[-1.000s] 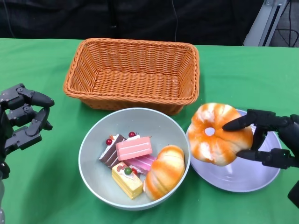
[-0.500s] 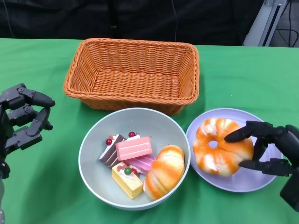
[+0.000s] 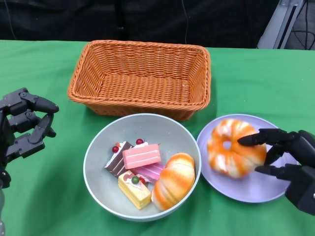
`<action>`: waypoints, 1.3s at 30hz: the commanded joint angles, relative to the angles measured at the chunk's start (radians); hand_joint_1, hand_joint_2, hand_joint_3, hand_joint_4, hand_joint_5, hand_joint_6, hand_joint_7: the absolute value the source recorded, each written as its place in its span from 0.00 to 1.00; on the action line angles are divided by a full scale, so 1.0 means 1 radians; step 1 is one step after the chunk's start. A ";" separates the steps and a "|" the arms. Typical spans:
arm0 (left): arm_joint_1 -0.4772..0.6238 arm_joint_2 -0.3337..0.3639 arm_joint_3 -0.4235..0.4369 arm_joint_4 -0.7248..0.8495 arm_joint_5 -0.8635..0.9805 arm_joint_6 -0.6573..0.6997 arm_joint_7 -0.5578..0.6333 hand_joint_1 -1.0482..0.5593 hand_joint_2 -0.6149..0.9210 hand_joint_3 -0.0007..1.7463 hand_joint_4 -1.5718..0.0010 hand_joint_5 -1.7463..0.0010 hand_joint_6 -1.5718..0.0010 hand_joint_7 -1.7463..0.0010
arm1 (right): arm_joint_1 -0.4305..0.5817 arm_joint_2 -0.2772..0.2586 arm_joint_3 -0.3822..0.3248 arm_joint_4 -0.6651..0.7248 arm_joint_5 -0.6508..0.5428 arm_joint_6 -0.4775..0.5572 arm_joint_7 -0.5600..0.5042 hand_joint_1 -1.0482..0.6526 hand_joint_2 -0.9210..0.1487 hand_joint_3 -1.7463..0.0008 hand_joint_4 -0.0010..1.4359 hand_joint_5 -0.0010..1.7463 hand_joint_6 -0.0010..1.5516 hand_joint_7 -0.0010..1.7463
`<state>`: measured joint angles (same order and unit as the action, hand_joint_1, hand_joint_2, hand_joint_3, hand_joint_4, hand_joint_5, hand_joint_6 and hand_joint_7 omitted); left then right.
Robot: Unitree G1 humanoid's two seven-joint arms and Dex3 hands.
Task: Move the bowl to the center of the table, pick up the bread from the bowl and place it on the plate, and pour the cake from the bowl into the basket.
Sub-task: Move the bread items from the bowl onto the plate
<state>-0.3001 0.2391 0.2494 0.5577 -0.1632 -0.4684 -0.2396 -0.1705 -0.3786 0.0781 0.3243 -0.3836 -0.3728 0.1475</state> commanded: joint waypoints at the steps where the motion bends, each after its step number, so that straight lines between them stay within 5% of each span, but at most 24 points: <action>1: -0.007 0.018 -0.001 0.007 0.007 -0.011 0.000 0.55 0.85 0.42 0.49 0.15 0.47 0.38 | 0.026 -0.048 0.009 -0.099 -0.017 0.116 0.064 0.55 0.00 0.94 0.32 0.08 0.35 0.00; 7: -0.007 0.016 -0.003 0.003 0.002 -0.005 -0.002 0.55 0.85 0.41 0.49 0.15 0.46 0.39 | 0.039 -0.086 0.041 -0.233 -0.055 0.295 0.175 0.51 0.00 0.98 0.15 0.00 0.22 0.00; 11: -0.009 0.015 -0.005 0.010 0.007 -0.015 0.000 0.55 0.85 0.41 0.49 0.15 0.46 0.39 | 0.037 -0.099 0.042 -0.278 -0.034 0.350 0.228 0.51 0.00 0.98 0.12 0.00 0.22 0.01; 24: -0.008 0.016 -0.004 0.011 0.002 -0.012 -0.002 0.55 0.86 0.40 0.49 0.15 0.46 0.39 | 0.033 -0.102 0.027 -0.249 0.102 0.302 0.278 0.56 0.00 0.98 0.27 0.06 0.31 0.02; 39: -0.004 0.016 -0.006 0.003 0.018 -0.018 0.003 0.55 0.86 0.41 0.49 0.15 0.46 0.38 | 0.006 -0.111 0.032 -0.257 0.300 0.444 0.440 0.55 0.00 0.88 0.39 0.07 0.23 0.00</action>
<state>-0.3001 0.2391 0.2399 0.5596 -0.1452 -0.4745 -0.2391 -0.1516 -0.4719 0.1221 0.0795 -0.0963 0.0558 0.5782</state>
